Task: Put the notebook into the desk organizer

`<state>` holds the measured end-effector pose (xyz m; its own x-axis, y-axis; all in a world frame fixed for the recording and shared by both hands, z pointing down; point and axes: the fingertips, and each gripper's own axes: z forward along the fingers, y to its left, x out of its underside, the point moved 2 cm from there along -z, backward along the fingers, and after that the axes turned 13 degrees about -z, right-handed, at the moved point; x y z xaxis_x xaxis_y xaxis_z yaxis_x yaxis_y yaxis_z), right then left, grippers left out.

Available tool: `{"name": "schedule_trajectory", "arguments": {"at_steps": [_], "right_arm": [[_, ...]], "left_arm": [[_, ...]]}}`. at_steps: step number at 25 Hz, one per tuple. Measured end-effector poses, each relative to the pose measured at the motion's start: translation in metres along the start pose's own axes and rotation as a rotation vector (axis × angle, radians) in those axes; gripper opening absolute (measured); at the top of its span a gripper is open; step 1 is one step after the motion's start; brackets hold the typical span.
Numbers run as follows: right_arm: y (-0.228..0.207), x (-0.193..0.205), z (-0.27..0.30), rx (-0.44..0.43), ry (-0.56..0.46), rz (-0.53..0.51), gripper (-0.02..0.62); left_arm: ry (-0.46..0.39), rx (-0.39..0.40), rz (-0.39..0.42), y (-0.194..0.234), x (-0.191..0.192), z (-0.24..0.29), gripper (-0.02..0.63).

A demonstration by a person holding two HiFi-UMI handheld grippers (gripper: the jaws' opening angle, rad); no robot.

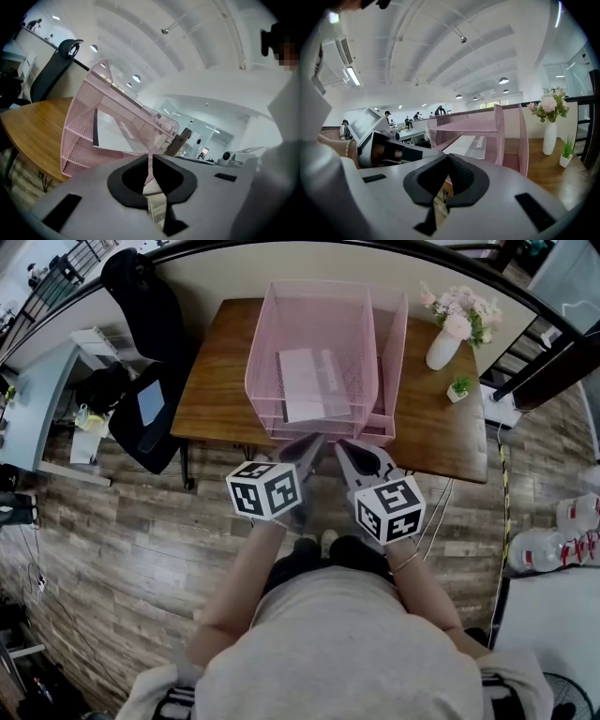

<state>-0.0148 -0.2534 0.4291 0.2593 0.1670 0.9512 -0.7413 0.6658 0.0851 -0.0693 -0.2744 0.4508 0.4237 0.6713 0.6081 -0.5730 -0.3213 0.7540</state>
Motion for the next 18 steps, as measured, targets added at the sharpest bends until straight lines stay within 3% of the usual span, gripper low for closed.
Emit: {"name": "schedule_trajectory", "arguments": {"at_steps": [5, 9, 18], "right_arm": [[0.003, -0.005, -0.004, -0.003, 0.001, -0.012, 0.009], [0.006, -0.011, -0.007, -0.014, -0.025, -0.017, 0.009], [0.011, -0.015, -0.013, -0.024, -0.063, -0.011, 0.009]], "left_arm": [[-0.003, -0.016, 0.155, -0.018, -0.006, -0.008, 0.011], [0.007, 0.002, 0.207, -0.028, -0.004, -0.011, 0.011], [0.013, -0.037, 0.352, -0.034, 0.004, -0.020, 0.011]]}}
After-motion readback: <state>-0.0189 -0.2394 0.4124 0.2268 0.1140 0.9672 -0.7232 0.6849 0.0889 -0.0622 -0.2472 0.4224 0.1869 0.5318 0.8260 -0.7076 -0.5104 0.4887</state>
